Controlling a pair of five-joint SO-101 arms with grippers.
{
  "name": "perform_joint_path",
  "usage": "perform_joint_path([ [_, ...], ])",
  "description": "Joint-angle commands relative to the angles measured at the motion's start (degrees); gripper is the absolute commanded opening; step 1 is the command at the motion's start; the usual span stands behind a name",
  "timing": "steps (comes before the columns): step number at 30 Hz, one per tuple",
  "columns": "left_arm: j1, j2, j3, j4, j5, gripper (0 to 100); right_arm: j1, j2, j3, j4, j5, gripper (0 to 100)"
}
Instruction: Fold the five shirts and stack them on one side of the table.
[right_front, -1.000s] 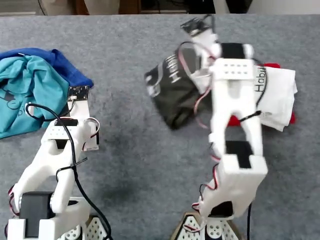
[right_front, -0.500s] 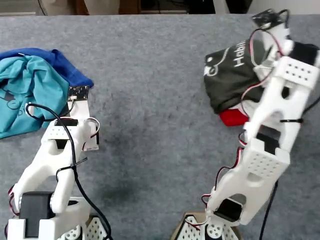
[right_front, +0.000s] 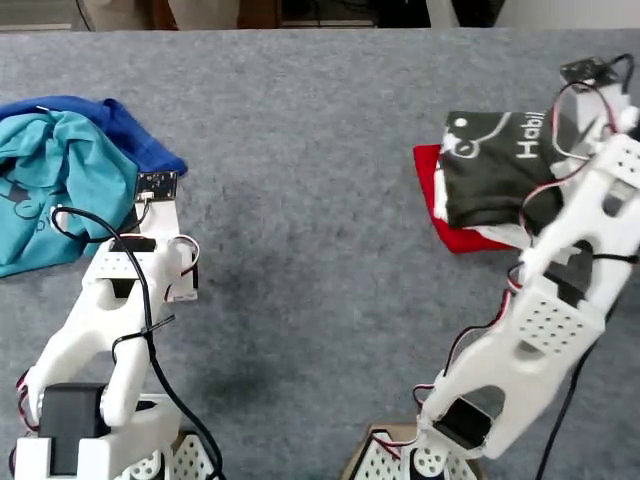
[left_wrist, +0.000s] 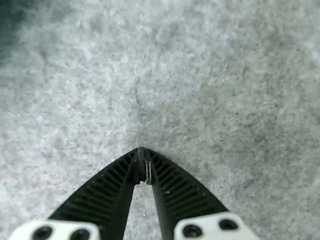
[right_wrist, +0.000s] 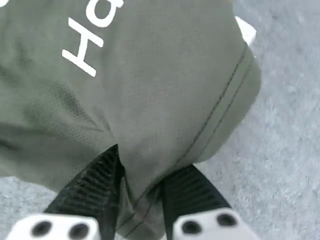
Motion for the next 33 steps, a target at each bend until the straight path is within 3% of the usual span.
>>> perform_joint_path([
  [1,0.6,-1.8,-0.7,-0.3,0.4,2,2.0,-0.6,-2.7,-0.4,0.7,0.2],
  [7,0.6,-1.8,-0.7,-0.3,0.4,2,1.6,0.2,-2.0,-0.4,1.1,0.4],
  [9,0.6,-1.8,-0.7,-0.3,0.4,2,1.3,0.7,-2.4,0.1,0.7,5.5],
  [14,0.7,-1.8,-0.7,-0.4,0.4,2,-0.4,-0.8,-6.5,8.8,1.2,46.3],
  [16,1.1,-1.8,-0.7,-0.3,0.1,2,-1.5,-2.2,-8.1,12.0,1.3,57.1],
  [18,1.8,-1.9,-0.3,0.1,-0.1,2,-1.7,-5.1,-8.0,11.8,0.6,56.0],
  [20,0.3,-2.8,-1.9,4.4,-1.6,2,-2.1,-8.8,-6.5,11.9,-0.6,48.9],
  [24,-11.5,-4.8,-17.1,20.4,-6.6,2,-4.8,-17.5,0.1,11.9,-0.9,17.5],
  [26,-19.3,-5.1,-26.9,22.9,-7.7,2,-6.8,-20.1,4.2,11.8,-1.0,0.1],
  [29,-27.3,-1.8,-39.2,22.8,-9.8,9,-9.5,-22.1,10.2,11.8,-1.0,10.6],
  [33,-31.7,10.3,-49.1,17.8,-8.3,23,-13.0,-22.4,15.2,10.5,-1.0,28.5],
])
